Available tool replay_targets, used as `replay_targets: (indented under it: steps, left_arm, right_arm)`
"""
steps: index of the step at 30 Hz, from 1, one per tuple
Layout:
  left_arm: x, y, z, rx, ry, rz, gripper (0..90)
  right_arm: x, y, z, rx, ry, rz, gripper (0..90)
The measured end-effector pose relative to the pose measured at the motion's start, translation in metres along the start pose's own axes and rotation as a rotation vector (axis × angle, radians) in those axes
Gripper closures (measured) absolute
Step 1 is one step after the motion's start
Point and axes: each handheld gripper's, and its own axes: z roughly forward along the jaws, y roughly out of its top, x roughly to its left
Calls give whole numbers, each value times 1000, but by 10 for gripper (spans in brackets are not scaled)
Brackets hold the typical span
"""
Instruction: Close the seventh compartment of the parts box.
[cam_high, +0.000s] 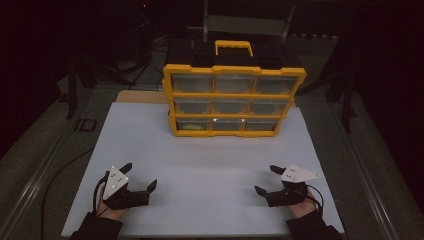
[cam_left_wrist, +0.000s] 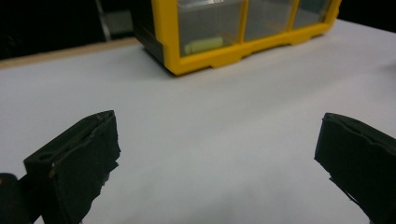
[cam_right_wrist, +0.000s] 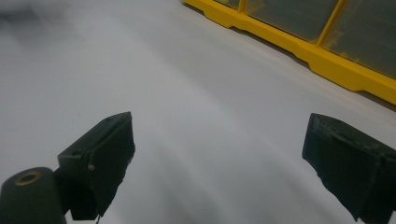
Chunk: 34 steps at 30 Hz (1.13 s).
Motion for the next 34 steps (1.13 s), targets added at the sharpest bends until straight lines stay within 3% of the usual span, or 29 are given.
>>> replay_targets:
  steps: [1,2,4,6,11,17,19,34]
  left_arm:
    - [0,-1,3,6,5,8,0]
    - [-1,-3,6,4,49,34,0]
    - [-1,-3,8,5,59,37,0]
    - [2,-5,13,12,68,16,0]
    - [2,-7,18,33,84,9,0]
    - [8,-3,20,11,112,-28,0]
    - [9,-3,19,0,143,-30,0]
    - [5,-3,17,-23,121,-34,1]
  right_arm:
    - [0,0,-1,2,0,0,91]
    - [0,0,-1,2,0,0,92]
    - [0,0,0,4,-1,0,92]
    - [0,-1,0,4,1,-2,92]
    - [0,-1,2,10,4,-3,92]
    - [1,-1,2,12,0,-12,91]
    - [1,-2,1,13,-3,-10,91]
    - [-1,-6,2,21,-14,-6,92]
